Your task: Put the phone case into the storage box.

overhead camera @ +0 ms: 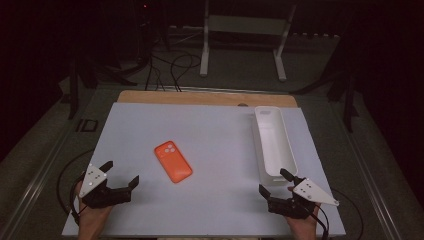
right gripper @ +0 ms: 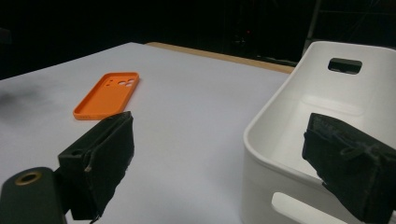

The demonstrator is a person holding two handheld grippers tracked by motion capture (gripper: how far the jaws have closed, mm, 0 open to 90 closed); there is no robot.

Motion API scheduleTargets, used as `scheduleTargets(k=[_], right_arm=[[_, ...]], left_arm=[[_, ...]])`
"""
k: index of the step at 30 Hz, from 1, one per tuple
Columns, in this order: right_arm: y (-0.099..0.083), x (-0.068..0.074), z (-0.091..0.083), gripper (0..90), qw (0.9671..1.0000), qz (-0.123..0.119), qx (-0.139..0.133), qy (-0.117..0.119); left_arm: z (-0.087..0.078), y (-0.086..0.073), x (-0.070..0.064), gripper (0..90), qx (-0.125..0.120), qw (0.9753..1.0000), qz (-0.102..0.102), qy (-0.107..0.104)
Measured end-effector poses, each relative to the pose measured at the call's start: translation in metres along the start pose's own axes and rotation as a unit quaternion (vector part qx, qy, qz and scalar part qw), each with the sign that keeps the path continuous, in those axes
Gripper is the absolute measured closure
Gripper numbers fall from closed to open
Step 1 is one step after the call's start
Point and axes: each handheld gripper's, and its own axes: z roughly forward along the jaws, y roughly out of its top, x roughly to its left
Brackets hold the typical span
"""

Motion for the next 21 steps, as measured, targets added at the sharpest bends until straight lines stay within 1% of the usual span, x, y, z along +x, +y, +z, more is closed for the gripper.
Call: scheduleTargets(k=[5,9,11,12,17,21], right_arm=[[-0.0006,0.0012,-0.0008,9.1,1.0000,-0.005,-0.002,-0.002],[-0.0011,0.0013,-0.0013,9.1,1.0000,0.001,-0.006,-0.003],[-0.0010,0.0015,-0.0015,9.1,1.0000,-0.001,-0.006,-0.004],[-0.0005,0.0020,-0.0017,9.1,1.0000,-0.004,-0.005,-0.005],[0.0005,0.0017,-0.0033,9.1,0.9999,-0.003,-0.008,-0.008],[0.0006,0.0015,-0.0030,9.2,0.9999,-0.003,-0.007,-0.009]], left_arm=[[-0.0010,0.0011,-0.0001,0.1,0.000,1.0000,0.002,0.002],[-0.0016,0.0024,-0.0008,0.2,0.004,1.0000,-0.001,0.003],[-0.0026,0.0037,-0.0013,0.2,0.005,1.0000,0.000,0.000],[-0.0029,0.0041,-0.0015,0.2,0.005,1.0000,0.002,0.002],[-0.0045,0.0052,-0.0011,0.2,0.009,1.0000,-0.001,0.000],[-0.0038,0.0063,-0.0032,0.2,0.013,0.9999,0.005,0.000]])
